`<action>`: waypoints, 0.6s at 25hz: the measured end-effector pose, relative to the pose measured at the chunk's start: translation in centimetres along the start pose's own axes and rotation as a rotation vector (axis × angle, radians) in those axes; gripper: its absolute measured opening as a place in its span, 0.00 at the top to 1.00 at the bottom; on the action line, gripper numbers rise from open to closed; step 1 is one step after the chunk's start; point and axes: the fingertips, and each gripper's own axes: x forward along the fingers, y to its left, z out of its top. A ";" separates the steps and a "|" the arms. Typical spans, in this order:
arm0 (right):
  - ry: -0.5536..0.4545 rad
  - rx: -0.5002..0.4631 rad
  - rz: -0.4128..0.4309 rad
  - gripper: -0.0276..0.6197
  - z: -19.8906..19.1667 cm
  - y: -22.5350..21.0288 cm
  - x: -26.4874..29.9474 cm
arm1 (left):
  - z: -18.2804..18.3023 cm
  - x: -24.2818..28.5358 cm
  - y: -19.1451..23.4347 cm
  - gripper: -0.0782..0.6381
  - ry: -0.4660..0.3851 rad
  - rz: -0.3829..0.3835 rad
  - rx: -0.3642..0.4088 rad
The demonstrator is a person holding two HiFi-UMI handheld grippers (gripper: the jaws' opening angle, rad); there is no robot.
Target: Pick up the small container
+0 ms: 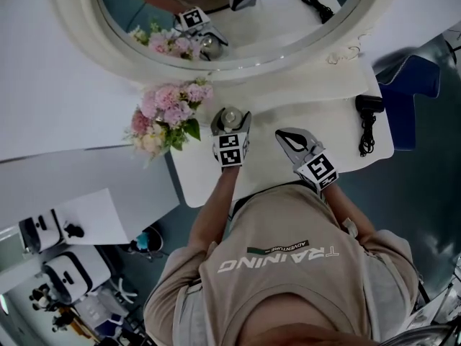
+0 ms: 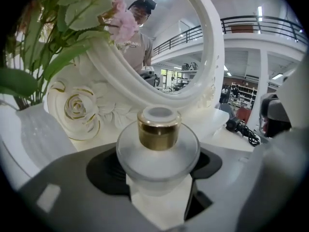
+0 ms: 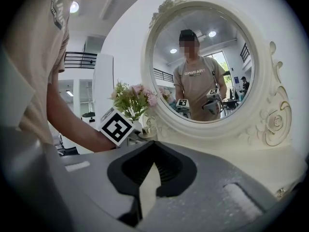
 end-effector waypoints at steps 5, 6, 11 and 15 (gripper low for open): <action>-0.016 -0.010 -0.024 0.95 0.4 0.6 0.5 | -0.6 -3.4 -1.3 0.40 -0.004 -0.067 -0.008; -0.029 -0.014 -0.024 0.95 0.8 0.8 0.7 | -0.7 -4.1 -1.3 0.39 -0.008 -0.077 -0.008; -0.022 -0.034 -0.043 0.95 0.9 1.7 0.5 | -0.6 -7.7 -1.0 0.40 -0.033 -0.098 -0.003; -0.017 -0.039 -0.043 0.95 1.6 3.1 0.3 | -0.5 -10.6 -0.8 0.40 -0.048 -0.114 -0.014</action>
